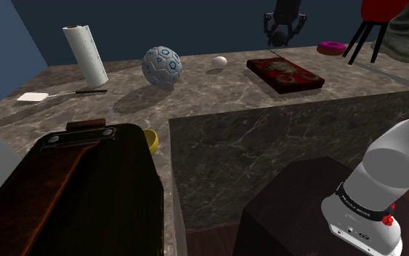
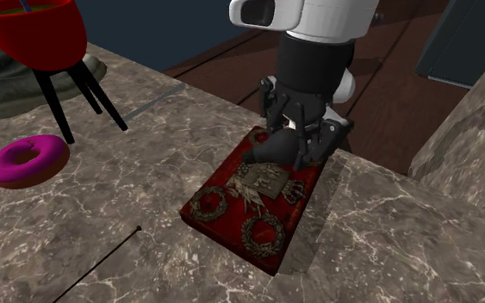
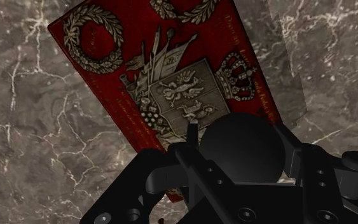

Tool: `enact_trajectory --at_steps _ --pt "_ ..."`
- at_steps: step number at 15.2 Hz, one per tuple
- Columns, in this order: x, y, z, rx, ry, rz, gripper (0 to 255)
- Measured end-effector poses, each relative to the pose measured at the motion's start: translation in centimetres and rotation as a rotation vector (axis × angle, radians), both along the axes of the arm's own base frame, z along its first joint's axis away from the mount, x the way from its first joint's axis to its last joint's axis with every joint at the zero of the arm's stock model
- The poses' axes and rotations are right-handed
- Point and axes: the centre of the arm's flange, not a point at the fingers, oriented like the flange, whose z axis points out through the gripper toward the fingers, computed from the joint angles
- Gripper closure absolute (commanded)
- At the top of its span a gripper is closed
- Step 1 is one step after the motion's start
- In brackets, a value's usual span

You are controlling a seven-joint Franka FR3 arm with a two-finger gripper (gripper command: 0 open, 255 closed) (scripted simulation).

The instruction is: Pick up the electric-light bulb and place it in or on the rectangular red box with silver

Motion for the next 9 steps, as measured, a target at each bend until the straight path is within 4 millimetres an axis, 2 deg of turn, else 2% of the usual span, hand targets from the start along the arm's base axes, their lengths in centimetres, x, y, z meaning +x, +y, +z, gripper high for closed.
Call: enact_trajectory --at_steps 3,9 --pt "-2.4 -1.2 0.3 0.000 0.000 -0.001 255" --pt "-3.0 -1.5 -2.5 0.000 0.000 0.000 255"
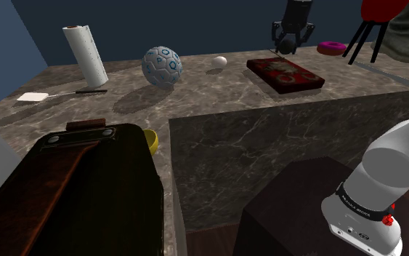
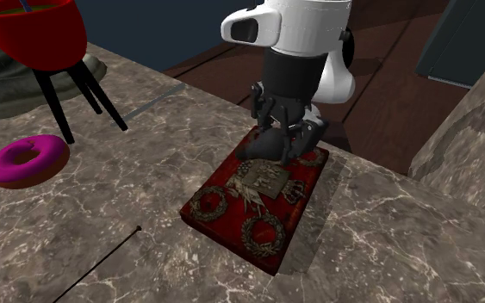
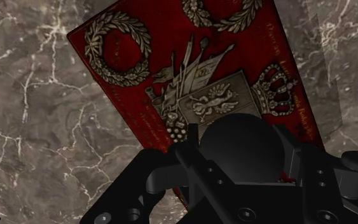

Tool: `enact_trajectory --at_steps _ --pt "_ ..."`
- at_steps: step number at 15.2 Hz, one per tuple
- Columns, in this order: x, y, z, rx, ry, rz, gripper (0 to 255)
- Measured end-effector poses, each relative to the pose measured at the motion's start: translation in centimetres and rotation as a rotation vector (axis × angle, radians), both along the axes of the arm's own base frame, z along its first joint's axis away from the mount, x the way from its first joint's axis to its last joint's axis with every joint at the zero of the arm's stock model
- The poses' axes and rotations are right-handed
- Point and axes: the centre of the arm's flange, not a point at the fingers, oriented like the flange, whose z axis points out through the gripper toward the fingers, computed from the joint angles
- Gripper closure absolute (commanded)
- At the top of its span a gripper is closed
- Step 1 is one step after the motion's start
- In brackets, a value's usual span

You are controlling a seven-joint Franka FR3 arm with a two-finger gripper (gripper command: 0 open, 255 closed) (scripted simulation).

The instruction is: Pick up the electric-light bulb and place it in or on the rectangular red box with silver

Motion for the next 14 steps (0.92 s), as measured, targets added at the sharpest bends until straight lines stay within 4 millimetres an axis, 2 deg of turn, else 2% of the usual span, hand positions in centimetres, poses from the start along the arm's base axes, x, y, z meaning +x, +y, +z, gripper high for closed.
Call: enact_trajectory --at_steps 7,13,14 --pt "0.0 0.1 -3.8 0.000 0.000 0.000 255" --pt "0.1 0.1 -4.2 0.000 0.000 0.000 255" --pt "0.1 0.1 -4.2 0.000 0.000 0.000 0"
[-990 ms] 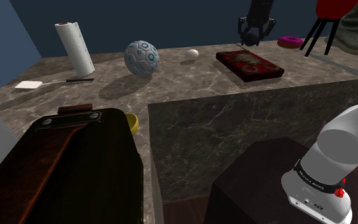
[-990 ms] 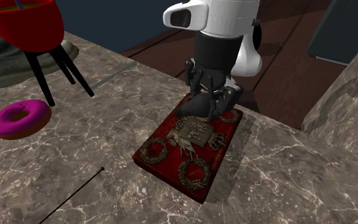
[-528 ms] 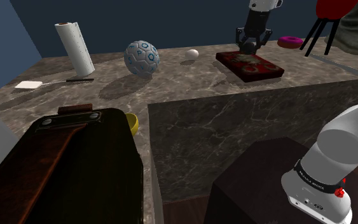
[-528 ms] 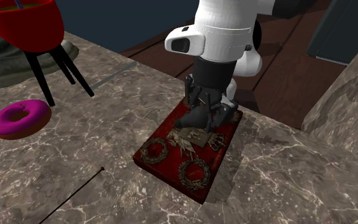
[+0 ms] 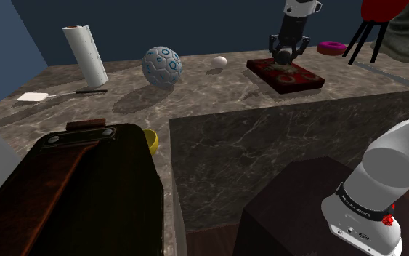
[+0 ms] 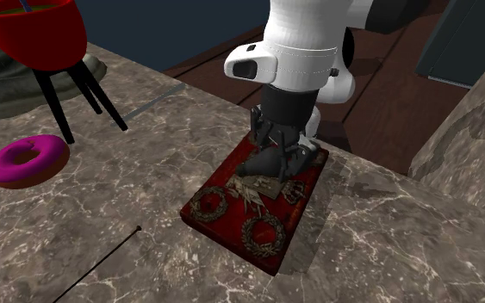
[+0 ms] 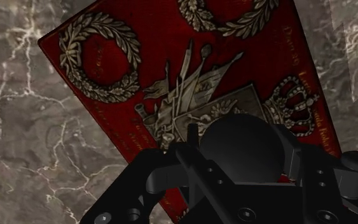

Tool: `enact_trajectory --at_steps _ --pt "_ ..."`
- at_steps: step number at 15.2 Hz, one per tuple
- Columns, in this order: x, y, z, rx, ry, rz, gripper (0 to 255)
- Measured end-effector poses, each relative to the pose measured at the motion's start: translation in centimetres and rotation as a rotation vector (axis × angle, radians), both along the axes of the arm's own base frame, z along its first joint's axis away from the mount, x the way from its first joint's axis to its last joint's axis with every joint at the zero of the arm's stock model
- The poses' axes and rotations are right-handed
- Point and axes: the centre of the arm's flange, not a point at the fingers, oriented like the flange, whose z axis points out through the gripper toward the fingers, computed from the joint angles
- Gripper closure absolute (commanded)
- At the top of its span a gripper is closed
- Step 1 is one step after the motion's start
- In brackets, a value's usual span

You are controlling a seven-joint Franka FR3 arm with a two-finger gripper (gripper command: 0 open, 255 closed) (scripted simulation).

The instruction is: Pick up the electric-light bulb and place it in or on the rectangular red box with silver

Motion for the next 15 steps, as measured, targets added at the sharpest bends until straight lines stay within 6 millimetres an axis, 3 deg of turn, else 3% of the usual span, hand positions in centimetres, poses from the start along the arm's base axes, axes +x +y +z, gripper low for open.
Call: enact_trajectory --at_steps 6,10,15 --pt "0.0 0.0 0.0 0.000 0.000 0.000 0" --pt "-0.3 0.1 3.8 0.000 -0.001 0.000 0" --pt "-0.4 0.2 4.9 0.000 0.000 0.000 0"
